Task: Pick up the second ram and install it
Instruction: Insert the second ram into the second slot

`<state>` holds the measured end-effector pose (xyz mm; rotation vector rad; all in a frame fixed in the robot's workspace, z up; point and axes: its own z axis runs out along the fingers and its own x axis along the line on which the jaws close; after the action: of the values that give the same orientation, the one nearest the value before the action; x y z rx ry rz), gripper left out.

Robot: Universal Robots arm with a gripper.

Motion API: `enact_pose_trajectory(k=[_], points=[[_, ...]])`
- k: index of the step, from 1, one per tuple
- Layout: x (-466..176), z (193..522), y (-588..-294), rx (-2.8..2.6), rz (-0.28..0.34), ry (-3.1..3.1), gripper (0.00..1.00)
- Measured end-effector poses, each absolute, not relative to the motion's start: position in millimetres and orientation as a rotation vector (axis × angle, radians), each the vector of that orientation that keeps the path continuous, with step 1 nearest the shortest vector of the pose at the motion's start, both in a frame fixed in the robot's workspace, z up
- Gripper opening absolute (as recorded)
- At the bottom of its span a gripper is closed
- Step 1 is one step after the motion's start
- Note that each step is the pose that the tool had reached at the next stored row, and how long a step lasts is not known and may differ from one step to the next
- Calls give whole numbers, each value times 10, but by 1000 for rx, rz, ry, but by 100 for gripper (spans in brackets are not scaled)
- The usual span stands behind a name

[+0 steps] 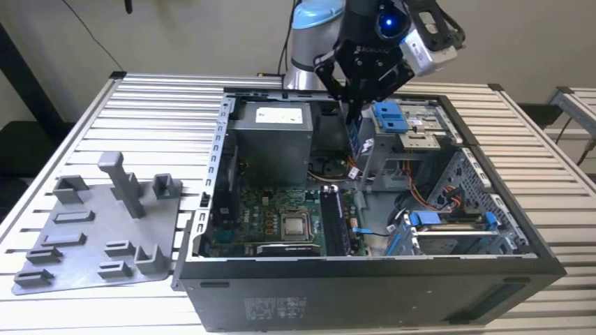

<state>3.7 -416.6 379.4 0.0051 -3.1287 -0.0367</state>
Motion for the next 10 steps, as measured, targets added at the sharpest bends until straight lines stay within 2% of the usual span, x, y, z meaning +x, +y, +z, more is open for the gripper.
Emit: enact_pose_trajectory(k=[10], points=[[37,3725,-4190,1,-37,-3129,14]])
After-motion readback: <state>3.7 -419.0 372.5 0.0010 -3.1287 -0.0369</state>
